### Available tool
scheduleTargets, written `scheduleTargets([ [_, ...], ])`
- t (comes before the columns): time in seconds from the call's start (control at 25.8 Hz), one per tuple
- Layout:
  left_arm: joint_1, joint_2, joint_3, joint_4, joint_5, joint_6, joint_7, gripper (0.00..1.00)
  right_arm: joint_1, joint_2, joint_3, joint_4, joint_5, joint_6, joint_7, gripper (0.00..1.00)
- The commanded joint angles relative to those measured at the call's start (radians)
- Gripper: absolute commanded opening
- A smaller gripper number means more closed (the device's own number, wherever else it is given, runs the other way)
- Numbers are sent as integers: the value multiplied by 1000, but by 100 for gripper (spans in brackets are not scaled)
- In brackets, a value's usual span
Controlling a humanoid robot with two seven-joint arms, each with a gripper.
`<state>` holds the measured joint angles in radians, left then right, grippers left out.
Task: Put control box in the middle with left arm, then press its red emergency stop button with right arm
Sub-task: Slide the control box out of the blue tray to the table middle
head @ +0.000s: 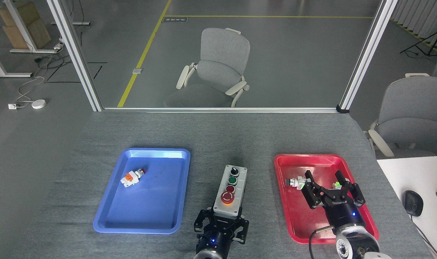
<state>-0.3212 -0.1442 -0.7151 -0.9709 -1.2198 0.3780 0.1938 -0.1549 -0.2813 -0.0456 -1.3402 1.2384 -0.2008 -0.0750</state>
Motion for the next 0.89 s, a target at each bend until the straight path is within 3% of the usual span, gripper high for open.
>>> scheduleTargets([
  [0.0, -27, 0, -37, 35, 32, -19, 1, 0, 0, -10, -2, 1, -2, -12, 1, 99],
  [0.12, -29, 0, -37, 46, 39, -25, 1, 2, 1, -10, -3, 1, -2, -16, 1, 99],
  [0.16, -29, 0, -37, 47, 49, -25, 1, 15, 1, -10, -2, 1, -2, -16, 1, 99],
  [0.19, -29, 2, -35, 49, 66, -25, 3, 35, 1, -10, -2, 1, -2, -16, 1, 99],
  [0.23, -29, 2, -35, 50, 89, -25, 6, 63, 1, -10, -3, 1, -2, -16, 1, 99],
  [0.27, -29, 3, -35, 50, 117, -24, 12, 81, 1, -10, -2, 1, -2, -16, 1, 99],
  [0.35, -27, 3, -35, 55, 151, -27, 15, 98, 3, -10, -2, 1, -2, -16, 0, 99],
  [0.58, -13, 6, -29, 27, 144, -27, 22, 99, 6, -16, -2, 3, -2, -23, -2, 99],
  [0.74, 82, 12, -21, -107, 109, -1, 21, 99, 6, -18, -3, 4, -4, -26, -8, 99],
  [0.85, 183, 81, 65, -252, 20, -1, 21, 99, 3, -19, -2, 4, -4, -29, -8, 99],
])
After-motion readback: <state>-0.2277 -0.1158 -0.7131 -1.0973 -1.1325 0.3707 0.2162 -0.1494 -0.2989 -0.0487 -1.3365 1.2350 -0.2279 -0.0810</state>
